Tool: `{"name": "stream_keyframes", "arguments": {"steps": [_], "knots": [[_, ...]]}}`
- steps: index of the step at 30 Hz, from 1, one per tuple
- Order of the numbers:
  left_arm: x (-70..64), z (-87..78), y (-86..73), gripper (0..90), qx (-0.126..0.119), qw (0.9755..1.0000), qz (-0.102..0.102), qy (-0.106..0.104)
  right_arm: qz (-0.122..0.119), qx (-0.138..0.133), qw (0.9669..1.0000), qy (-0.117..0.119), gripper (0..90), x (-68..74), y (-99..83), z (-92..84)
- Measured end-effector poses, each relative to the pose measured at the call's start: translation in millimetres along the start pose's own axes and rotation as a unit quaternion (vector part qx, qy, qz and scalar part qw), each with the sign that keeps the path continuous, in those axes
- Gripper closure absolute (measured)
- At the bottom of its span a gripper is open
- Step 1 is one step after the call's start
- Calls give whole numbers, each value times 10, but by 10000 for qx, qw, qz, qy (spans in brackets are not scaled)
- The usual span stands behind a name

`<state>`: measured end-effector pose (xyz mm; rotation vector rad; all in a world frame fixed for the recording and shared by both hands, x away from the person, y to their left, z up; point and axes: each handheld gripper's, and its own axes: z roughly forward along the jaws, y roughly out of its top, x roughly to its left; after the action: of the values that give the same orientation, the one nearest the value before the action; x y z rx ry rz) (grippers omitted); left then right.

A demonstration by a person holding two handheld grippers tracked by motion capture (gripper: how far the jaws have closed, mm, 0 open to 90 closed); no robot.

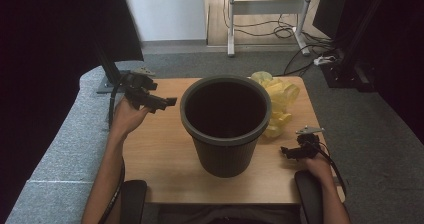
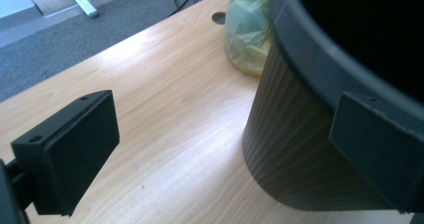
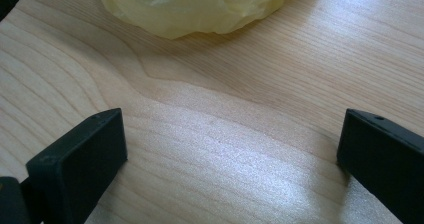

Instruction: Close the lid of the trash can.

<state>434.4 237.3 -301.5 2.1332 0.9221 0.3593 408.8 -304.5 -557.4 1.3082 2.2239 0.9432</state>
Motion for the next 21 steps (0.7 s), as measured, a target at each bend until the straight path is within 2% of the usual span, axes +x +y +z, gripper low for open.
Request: {"name": "stream_keyframes", "arguments": {"steps": [7,13,17,21], "knots": [[100,96,-267,0,-86,9998,-167,76,5,3,10000,-1,0,1,0,-1],[135,193,-457,0,-124,9995,-239,134,11,2,10000,-11,0,2,2,-1],[156,271,-587,0,-76,9994,-247,249,17,6,10000,-16,0,3,3,-2],[186,334,-725,0,-120,9992,-291,241,21,8,10000,-16,0,5,3,-4]]}}
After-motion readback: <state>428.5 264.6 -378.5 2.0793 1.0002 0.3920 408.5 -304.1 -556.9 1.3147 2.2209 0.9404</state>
